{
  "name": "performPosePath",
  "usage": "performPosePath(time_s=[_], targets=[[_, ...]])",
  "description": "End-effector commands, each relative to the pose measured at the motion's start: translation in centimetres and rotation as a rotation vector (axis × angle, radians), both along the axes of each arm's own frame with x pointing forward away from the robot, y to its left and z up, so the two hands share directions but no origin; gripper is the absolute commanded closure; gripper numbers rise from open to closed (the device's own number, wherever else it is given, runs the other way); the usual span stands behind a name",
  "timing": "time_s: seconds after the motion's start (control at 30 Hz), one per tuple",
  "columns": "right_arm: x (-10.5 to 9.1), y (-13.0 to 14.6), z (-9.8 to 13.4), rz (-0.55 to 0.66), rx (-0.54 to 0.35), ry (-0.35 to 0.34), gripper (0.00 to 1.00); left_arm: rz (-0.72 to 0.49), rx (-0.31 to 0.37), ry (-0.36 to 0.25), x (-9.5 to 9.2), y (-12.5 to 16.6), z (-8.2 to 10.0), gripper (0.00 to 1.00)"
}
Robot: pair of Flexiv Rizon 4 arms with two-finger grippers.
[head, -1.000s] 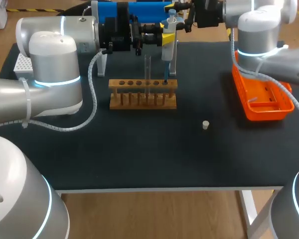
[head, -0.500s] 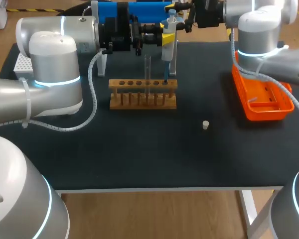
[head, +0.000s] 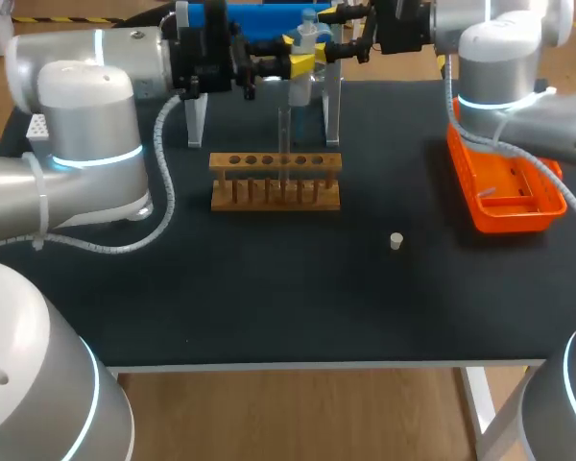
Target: Invert the test tube, pick up the pipette, mount the tip to pipette, aspirate from beaker and dispense into the tube, eject the tip, return the pipette, and cap with the stopper.
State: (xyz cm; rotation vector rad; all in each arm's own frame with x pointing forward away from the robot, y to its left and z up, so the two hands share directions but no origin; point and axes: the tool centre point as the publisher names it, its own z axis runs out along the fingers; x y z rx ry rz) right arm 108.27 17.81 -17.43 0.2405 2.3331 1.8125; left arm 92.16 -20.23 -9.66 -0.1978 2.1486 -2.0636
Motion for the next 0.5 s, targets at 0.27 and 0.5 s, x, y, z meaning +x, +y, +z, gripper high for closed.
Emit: performPosePath(time_s=[0.27,0.5], targets=[[-0.1,0.0,0.1,-0.002,-0.002,0.0,0.0,0.2,0.019,-0.006,0.2,9.3,-0.6,1.0],[-0.1,0.0,0.1,-0.002,-0.002,0.0,0.0,0.275,0.051,-0.007,3.5,13.1,-1.2,1.0]])
